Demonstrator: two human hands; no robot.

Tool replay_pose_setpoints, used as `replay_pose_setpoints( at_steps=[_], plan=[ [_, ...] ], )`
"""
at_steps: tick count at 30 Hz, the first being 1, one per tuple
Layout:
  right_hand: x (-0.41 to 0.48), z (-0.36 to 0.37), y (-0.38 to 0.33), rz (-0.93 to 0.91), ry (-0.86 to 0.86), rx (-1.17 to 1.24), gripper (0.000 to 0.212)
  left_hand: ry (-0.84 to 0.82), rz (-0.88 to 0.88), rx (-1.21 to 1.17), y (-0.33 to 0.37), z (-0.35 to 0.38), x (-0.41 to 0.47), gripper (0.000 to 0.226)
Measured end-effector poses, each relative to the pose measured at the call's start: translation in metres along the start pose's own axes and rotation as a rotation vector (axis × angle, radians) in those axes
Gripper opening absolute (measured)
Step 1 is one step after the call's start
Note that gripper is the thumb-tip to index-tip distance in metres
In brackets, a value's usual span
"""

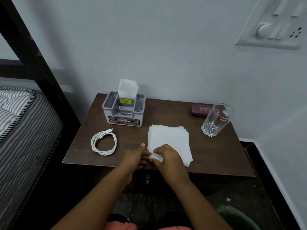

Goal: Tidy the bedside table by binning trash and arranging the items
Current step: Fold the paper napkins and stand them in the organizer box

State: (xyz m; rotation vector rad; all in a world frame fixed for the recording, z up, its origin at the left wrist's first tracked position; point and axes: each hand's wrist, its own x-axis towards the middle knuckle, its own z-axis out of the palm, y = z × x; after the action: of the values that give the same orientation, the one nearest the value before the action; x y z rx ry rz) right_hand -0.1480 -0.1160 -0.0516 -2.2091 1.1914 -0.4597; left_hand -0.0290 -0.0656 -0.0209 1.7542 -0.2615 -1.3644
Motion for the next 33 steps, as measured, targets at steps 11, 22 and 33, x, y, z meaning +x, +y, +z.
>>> replay_pose_setpoints(
  at_steps=[11,22,33],
  plan=[
    [0.006,-0.005,0.003,0.130,0.169,0.184,0.017,-0.032,0.003,0.005,-0.006,-0.005,-0.001,0.043],
    [0.008,-0.004,0.010,0.182,0.199,0.291,0.014,0.049,0.109,0.159,-0.014,-0.003,0.006,0.020],
    [0.008,-0.003,0.013,0.174,0.181,0.266,0.018,0.078,0.173,0.305,-0.011,-0.001,0.013,0.021]
  ],
)
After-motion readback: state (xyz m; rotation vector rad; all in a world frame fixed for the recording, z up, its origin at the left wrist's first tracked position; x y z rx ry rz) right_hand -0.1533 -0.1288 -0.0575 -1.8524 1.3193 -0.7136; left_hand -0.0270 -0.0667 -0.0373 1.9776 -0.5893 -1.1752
